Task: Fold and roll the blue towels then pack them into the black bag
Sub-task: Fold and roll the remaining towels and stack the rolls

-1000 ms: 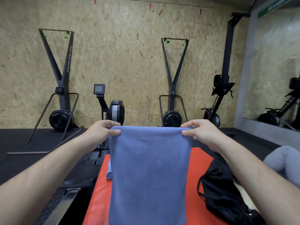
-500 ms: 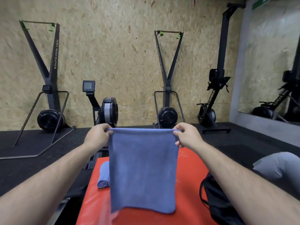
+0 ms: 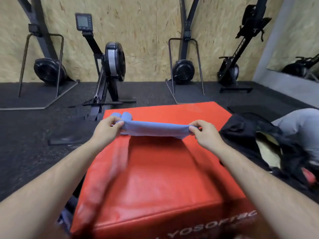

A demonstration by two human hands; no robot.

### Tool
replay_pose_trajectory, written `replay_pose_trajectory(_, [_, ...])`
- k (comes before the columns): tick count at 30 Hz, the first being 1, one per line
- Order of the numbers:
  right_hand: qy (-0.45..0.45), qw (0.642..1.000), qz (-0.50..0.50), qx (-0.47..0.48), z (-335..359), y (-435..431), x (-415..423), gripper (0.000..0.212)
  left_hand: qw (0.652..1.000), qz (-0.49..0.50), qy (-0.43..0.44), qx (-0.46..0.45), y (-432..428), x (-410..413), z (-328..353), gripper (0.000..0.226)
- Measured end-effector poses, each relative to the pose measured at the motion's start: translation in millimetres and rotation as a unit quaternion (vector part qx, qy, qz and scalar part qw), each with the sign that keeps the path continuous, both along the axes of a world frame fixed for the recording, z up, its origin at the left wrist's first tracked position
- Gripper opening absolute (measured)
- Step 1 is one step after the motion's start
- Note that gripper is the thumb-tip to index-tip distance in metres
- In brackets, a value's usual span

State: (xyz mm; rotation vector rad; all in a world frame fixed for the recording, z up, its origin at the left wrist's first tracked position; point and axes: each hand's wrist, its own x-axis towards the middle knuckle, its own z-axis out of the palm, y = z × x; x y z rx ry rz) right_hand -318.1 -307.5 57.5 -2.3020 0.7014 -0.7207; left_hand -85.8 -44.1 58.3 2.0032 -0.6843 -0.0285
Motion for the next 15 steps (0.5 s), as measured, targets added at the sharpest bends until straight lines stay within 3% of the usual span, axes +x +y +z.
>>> replay_pose_trajectory(4, [0.064, 0.998, 0.007, 0.019, -83, 17, -29, 0.007, 0.996, -0.023, 0.059, 0.057, 22, -22, -80, 0.015])
replay_pose_trajectory(9, [0.113, 0.993, 0.015, 0.03, -119, 18, -45, 0.004, 0.988, -0.052, 0.079, 0.12, 38, -24, -114, 0.021])
replay_pose_trajectory(15, [0.195, 0.98, 0.032, -0.028, -125, 14, -41, 0.033, 0.976, -0.074, 0.013, 0.206, 38, -26, -122, 0.04])
